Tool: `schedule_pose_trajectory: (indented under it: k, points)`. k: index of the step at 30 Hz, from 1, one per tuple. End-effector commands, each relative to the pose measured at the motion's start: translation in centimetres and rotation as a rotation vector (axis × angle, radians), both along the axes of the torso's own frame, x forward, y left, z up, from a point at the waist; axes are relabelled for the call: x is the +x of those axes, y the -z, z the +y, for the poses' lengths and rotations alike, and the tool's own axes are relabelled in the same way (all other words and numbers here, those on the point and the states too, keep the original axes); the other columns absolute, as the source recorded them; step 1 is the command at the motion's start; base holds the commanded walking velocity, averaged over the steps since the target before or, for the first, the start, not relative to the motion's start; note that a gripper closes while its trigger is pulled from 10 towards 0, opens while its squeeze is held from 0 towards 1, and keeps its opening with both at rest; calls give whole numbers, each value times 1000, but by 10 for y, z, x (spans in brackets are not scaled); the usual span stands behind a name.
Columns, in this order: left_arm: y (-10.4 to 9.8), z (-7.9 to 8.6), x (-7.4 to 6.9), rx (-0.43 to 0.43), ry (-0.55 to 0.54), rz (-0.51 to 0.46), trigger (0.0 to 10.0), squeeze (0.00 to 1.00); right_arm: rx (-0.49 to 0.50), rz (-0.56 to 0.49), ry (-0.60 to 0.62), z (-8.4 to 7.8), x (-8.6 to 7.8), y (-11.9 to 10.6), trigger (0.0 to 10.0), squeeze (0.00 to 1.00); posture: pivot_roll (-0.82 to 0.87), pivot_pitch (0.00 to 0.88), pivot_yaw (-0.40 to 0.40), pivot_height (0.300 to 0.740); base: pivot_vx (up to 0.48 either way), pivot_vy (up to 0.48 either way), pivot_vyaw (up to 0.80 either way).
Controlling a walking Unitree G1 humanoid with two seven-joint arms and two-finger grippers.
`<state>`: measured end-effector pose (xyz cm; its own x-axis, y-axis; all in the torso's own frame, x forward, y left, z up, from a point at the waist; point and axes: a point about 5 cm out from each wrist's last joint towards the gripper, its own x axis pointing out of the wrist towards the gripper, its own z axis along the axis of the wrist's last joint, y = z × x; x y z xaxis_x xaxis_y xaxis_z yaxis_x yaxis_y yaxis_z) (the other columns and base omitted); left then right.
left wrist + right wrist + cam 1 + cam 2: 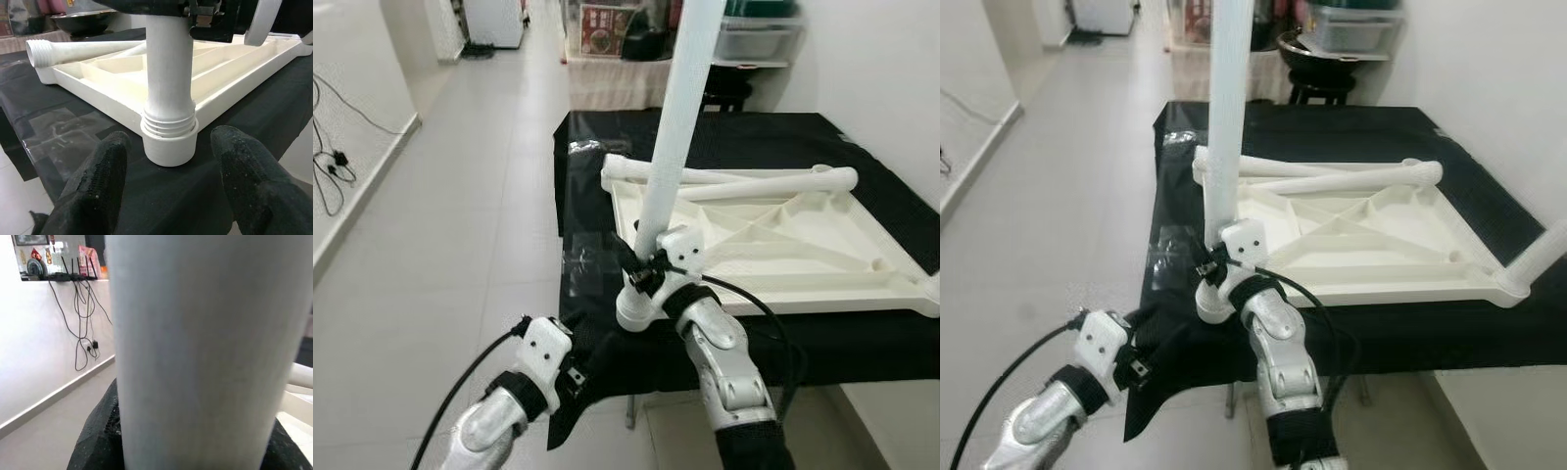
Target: Building children table
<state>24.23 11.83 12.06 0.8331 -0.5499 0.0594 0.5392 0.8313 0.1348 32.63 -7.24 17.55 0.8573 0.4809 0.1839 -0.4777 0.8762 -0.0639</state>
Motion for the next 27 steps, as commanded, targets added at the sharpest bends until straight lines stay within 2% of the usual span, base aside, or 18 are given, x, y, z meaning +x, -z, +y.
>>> schedule_pose_trajectory:
  k: [1,2,4,5,7,8,11,13,14,15,17,18,20,22,25,27]
  points:
    - [5,1,-1,5,-5,18,10000,0,-48,168,47,-5,-4,40,0,0,-26,137,-63,740,0,0,0]
    - [5,2,0,5,-17,16,10000,0,-41,174,52,-5,-4,39,10000,0,-22,136,-66,740,0,0,0]
    - [5,2,0,4,-30,14,10000,0,-17,180,54,-4,-4,36,10000,0,-19,131,-66,740,0,0,0]
    - [5,2,1,4,-30,15,10000,0,0,172,25,-3,-4,32,10000,165,-19,130,-66,740,0,0,0]
    - [5,2,1,5,-29,15,10000,0,7,165,20,-1,-7,30,10000,165,-19,130,-66,740,0,0,0]
    - [5,2,1,6,-28,16,10000,0,-4,152,-8,1,-6,26,10000,1000,-20,127,-65,740,0,0,0]
    - [5,1,2,9,-25,16,10000,0,-2,117,-103,-1,5,12,10000,1000,-14,123,-64,740,0,0,0]
    - [5,1,3,10,-24,16,10000,0,-19,77,-241,-3,12,-2,10000,1000,-15,121,-66,740,0,0,0]
    - [5,1,3,10,-25,16,10000,0,-47,58,-323,-5,16,-8,10000,341,-13,117,-66,740,0,0,0]
    - [6,0,4,10,-25,16,10000,0,-66,48,-376,-6,17,-13,10000,341,-12,116,-67,740,0,0,0]
    - [6,0,4,10,-25,16,10000,0,-77,44,-402,-7,18,-15,10000,341,-12,116,-67,740,0,0,0]
    - [6,0,4,11,-26,16,10000,0,-108,49,-501,-10,22,-22,10000,0,-8,113,-68,740,0,0,0]
    - [6,0,4,12,-28,16,10000,0,-173,48,-605,-13,25,-26,10000,0,0,111,-70,740,0,0,0]
    - [6,0,4,12,-28,16,10000,0,-189,47,-623,-13,25,-26,10000,0,0,111,-70,740,0,0,0]
    - [7,0,3,15,-30,17,10000,0,-217,72,-771,-15,26,-31,10000,0,10,111,-72,740,0,0,0]
    - [7,0,3,15,-31,17,10000,0,-218,79,-806,-16,28,-34,10000,0,10,111,-72,740,0,0,0]
